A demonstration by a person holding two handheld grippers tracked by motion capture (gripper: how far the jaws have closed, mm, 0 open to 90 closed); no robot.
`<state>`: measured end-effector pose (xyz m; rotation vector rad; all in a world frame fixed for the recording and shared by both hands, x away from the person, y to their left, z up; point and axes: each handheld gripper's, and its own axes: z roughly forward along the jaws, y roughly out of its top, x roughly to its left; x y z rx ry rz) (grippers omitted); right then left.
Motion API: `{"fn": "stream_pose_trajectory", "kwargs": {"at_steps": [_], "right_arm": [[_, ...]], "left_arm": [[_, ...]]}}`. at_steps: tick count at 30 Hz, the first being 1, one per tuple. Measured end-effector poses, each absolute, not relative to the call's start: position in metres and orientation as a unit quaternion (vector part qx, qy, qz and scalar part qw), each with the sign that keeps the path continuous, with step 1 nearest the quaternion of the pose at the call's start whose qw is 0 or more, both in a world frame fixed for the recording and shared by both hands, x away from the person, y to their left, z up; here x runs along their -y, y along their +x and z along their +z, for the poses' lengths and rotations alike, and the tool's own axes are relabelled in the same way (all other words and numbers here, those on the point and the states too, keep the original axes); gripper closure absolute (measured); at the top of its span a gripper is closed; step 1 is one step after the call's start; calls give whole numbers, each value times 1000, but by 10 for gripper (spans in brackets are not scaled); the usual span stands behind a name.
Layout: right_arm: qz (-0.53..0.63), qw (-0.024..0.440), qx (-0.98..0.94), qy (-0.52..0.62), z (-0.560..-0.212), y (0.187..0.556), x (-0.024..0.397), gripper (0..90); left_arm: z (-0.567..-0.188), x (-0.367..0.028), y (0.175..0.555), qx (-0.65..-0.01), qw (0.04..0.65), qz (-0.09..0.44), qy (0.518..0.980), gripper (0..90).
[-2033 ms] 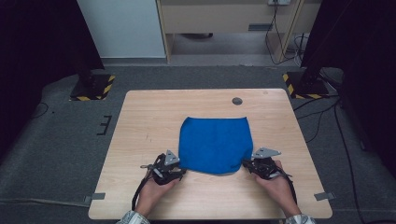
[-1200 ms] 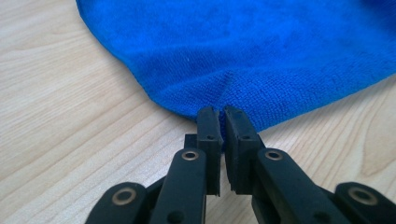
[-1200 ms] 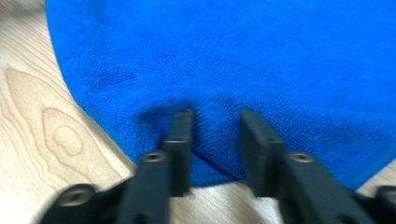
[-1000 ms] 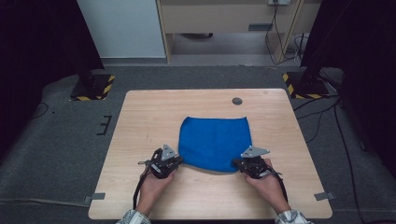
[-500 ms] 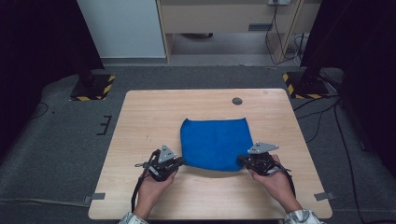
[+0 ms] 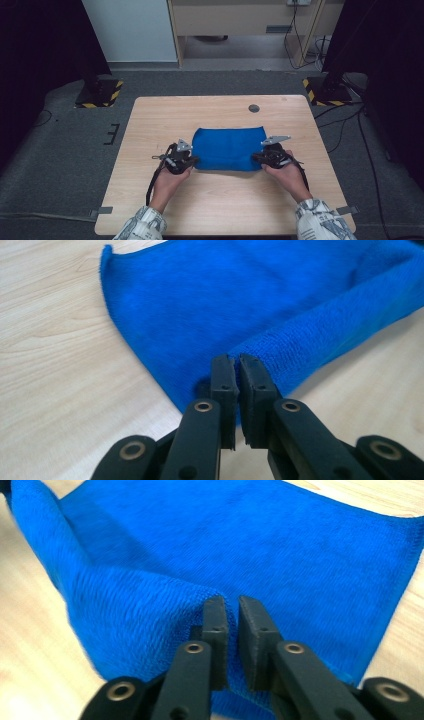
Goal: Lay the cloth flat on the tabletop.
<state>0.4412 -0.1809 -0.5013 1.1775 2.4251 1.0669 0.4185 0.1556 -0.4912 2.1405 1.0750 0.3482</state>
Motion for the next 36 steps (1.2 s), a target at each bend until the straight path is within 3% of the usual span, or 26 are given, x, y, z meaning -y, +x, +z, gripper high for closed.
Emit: {"fn": "stream_pose_trajectory", "kwargs": {"at_steps": [8,11,15,22,24,36], "right_arm": [[342,120,-827,430,-516,466,171,677],[337,118,-822,443,-522,470,171,604],[357,127,-806,455,-515,468,172,487],[387,143,-787,459,-493,459,177,380],[390,147,-784,461,-489,455,180,398],[386,165,-779,466,-498,413,213,743]], "left_arm": [[-512,-158,442,-439,329,137,825,826],[-515,-157,443,-444,336,144,818,736],[-506,-163,438,-450,353,168,803,498],[-491,-177,427,-450,378,182,788,434],[-489,-180,420,-451,380,187,785,435],[-502,-194,391,-463,380,202,775,455]]}}
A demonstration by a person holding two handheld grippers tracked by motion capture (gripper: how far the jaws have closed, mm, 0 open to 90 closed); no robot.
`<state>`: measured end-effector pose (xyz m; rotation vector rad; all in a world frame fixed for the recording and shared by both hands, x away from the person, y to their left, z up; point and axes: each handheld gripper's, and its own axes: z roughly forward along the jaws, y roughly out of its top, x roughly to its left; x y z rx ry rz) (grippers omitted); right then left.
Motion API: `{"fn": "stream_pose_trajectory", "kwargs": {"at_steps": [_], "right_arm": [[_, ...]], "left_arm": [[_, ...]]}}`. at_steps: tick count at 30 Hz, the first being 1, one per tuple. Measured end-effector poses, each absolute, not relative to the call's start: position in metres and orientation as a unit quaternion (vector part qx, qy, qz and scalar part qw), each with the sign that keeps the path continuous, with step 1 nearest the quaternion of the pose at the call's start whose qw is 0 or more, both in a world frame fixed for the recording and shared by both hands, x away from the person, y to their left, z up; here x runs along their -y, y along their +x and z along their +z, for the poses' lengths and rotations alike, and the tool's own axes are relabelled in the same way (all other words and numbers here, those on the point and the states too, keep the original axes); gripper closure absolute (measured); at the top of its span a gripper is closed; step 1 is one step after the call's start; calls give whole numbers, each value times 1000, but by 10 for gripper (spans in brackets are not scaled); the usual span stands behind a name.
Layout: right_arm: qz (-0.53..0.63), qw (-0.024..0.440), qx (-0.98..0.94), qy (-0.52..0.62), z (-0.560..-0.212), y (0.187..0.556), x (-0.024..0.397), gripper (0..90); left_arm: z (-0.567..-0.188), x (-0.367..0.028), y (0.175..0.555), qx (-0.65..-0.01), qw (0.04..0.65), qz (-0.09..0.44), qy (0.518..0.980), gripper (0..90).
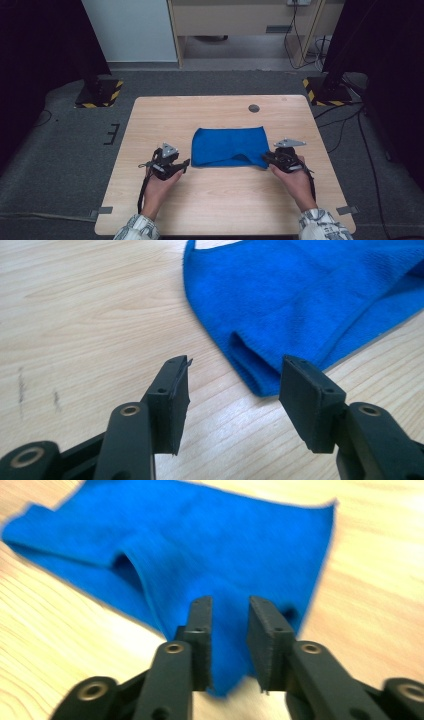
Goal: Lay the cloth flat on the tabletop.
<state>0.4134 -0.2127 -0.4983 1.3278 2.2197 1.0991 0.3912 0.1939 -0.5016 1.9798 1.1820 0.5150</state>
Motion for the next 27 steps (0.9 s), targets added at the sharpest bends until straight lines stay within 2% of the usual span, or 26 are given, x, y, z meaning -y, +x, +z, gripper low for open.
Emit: {"fn": "stream_pose_trajectory", "kwargs": {"at_steps": [4,7,15,19,27], "right_arm": [[389,162,-773,474,-507,405,222,765],[389,161,-769,480,-512,403,226,736],[383,152,-768,491,-521,404,225,602],[372,140,-771,498,-526,406,220,487],[370,137,-782,482,-527,407,208,513]], "left_arm": [[-509,-199,387,-468,381,205,771,465],[-513,-206,384,-481,390,200,759,466],[-514,-214,377,-492,393,202,750,455],[-514,-213,376,-492,390,200,752,441],[-516,-210,376,-485,384,202,759,439]]}}
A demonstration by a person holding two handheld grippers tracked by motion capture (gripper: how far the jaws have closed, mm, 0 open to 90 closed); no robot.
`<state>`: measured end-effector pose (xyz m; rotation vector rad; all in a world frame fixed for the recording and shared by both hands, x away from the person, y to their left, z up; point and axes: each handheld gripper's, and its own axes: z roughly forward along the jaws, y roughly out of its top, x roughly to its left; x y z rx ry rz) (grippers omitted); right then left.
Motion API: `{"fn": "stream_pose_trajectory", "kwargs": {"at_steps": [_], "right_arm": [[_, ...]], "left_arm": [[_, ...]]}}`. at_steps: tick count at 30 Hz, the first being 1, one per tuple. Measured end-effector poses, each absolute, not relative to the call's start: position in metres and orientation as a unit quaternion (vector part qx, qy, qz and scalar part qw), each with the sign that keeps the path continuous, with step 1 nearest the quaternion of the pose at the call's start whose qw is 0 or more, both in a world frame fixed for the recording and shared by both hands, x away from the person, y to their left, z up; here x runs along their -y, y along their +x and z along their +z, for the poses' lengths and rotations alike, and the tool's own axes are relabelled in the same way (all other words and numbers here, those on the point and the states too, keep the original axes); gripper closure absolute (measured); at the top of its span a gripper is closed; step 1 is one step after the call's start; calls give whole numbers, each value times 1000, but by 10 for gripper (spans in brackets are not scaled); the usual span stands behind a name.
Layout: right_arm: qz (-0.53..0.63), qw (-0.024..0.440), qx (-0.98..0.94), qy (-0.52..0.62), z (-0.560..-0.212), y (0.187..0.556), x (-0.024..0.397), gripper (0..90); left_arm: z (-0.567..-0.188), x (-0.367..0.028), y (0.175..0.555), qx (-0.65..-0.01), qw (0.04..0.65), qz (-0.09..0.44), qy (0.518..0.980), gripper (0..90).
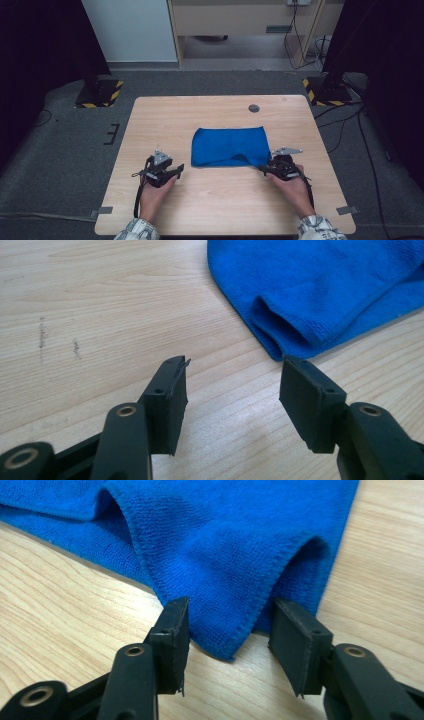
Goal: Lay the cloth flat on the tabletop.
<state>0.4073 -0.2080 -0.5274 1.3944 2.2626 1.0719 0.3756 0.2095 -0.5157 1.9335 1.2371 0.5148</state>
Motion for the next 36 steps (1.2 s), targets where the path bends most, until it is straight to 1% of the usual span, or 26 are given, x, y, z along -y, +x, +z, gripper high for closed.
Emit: {"fn": "stream_pose_trajectory", "kwargs": {"at_steps": [2,5,7,10,18,22,26,33,36], "right_arm": [[373,136,-782,480,-527,408,206,578],[379,135,-785,471,-525,408,204,735],[386,135,-783,469,-523,407,204,802],[396,136,-781,463,-519,405,208,867],[404,130,-776,466,-513,398,229,884],[409,127,-774,467,-513,398,230,883],[406,121,-778,464,-514,398,228,881],[409,121,-778,460,-514,397,227,878],[408,119,-780,460,-515,397,227,878]], "left_arm": [[-515,-208,375,-481,383,207,761,440],[-514,-207,374,-477,383,207,763,442],[-514,-206,374,-476,384,206,764,443],[-514,-204,373,-474,386,204,765,451],[-515,-194,380,-463,376,192,780,477],[-511,-186,383,-452,378,187,786,497],[-512,-172,386,-436,373,185,798,472],[-514,-160,397,-437,372,179,800,433],[-513,-156,400,-439,379,173,796,437]]}}
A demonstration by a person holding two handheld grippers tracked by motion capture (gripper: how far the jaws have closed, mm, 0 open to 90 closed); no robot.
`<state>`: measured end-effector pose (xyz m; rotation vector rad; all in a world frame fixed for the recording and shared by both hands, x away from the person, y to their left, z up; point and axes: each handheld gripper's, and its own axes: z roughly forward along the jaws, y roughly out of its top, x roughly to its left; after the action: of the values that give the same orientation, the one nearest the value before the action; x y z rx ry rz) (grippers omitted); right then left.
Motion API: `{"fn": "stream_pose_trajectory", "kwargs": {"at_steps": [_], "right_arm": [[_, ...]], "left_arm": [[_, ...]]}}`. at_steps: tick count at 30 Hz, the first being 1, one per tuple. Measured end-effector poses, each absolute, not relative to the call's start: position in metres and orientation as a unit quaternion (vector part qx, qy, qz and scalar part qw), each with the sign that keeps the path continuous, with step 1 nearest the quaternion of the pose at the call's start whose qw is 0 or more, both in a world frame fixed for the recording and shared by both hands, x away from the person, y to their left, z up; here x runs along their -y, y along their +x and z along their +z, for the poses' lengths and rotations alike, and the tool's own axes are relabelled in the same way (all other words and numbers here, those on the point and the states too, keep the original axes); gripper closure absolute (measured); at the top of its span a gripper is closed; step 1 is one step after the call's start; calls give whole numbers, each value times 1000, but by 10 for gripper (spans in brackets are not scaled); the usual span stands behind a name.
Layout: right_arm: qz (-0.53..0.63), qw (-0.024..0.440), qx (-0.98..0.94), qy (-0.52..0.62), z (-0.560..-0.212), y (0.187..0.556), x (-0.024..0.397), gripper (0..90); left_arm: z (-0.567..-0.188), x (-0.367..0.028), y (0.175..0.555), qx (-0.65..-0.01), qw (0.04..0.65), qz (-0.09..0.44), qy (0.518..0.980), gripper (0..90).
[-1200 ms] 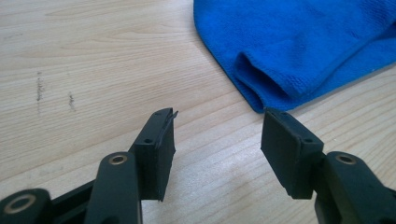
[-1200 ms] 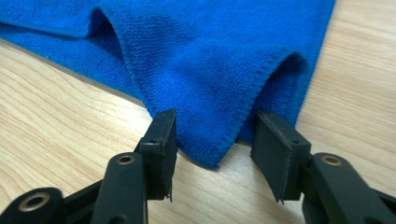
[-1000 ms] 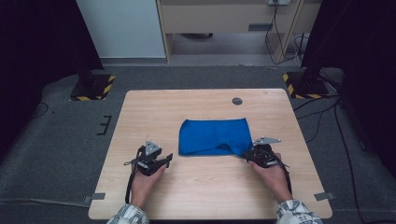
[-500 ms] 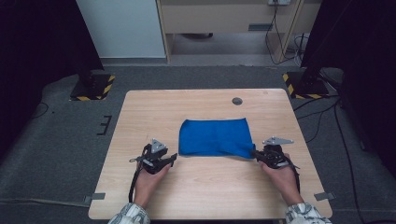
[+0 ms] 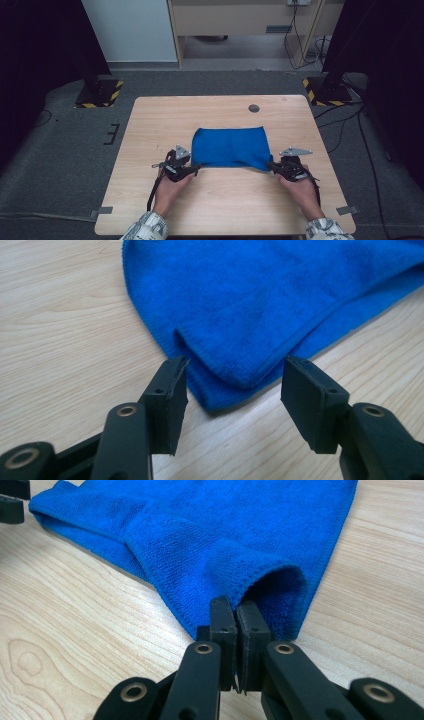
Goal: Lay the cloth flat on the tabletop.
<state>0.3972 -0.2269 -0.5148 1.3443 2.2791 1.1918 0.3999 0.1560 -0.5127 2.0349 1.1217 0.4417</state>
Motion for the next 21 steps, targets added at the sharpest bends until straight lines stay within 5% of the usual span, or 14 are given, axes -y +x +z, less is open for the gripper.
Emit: {"fn": "stream_pose_trajectory", "kwargs": {"at_steps": [6,13,21], "right_arm": [[408,119,-781,457,-515,396,228,880],[411,120,-782,453,-513,392,230,885],[421,124,-774,457,-505,381,238,886]], "left_arm": [[-516,-146,409,-434,362,166,808,537],[-515,-140,413,-426,359,164,814,849],[-505,-150,400,-425,373,170,807,860]]}}
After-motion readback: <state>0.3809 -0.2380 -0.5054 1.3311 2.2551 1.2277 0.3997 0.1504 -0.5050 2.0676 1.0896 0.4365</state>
